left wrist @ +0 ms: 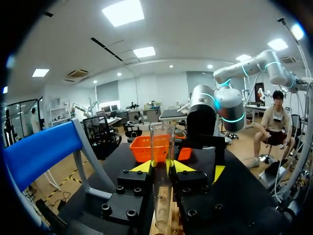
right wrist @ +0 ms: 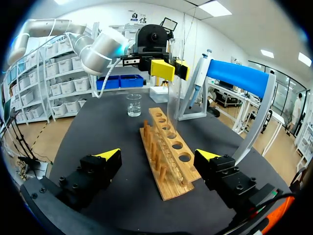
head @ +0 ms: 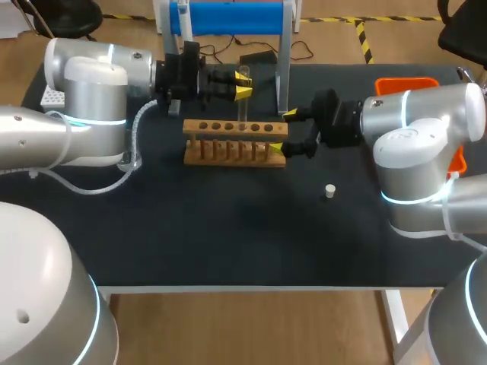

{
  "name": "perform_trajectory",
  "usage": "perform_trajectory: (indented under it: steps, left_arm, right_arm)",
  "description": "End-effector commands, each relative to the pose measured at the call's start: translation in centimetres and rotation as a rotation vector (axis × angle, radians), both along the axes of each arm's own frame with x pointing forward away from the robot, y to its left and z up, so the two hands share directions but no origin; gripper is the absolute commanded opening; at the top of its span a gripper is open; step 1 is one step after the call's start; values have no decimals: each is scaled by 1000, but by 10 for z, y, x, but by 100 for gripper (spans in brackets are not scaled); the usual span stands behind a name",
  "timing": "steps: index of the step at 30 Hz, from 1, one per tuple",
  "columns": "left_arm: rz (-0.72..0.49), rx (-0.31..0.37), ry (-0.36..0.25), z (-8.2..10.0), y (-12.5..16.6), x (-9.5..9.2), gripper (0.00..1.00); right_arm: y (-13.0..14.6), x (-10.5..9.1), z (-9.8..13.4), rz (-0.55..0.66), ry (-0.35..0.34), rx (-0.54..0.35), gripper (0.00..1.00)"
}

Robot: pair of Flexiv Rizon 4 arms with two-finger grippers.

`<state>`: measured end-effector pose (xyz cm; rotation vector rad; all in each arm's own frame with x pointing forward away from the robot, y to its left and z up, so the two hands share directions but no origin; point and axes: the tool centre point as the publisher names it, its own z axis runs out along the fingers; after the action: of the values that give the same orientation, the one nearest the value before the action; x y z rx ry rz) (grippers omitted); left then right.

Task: Invert the test tube, pick up the pipette, mount the tip to pipette, aspirate from beaker and dispense into the tube, eject the tip, return the pipette, and cap with the stopper.

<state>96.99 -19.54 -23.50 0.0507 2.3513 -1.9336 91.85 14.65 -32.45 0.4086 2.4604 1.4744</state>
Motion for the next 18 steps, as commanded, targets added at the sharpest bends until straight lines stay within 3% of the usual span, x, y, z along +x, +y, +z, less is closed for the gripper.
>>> perform_trajectory:
  steps: [1,18]
  left_arm:
    - [-7,3,-3,-6,-4,2,0]
    - [21,0,-26,-25,-6,1,0]
  right_arm:
    - [0,0,0,1,0,0,100]
    - [0,0,0,1,0,0,100]
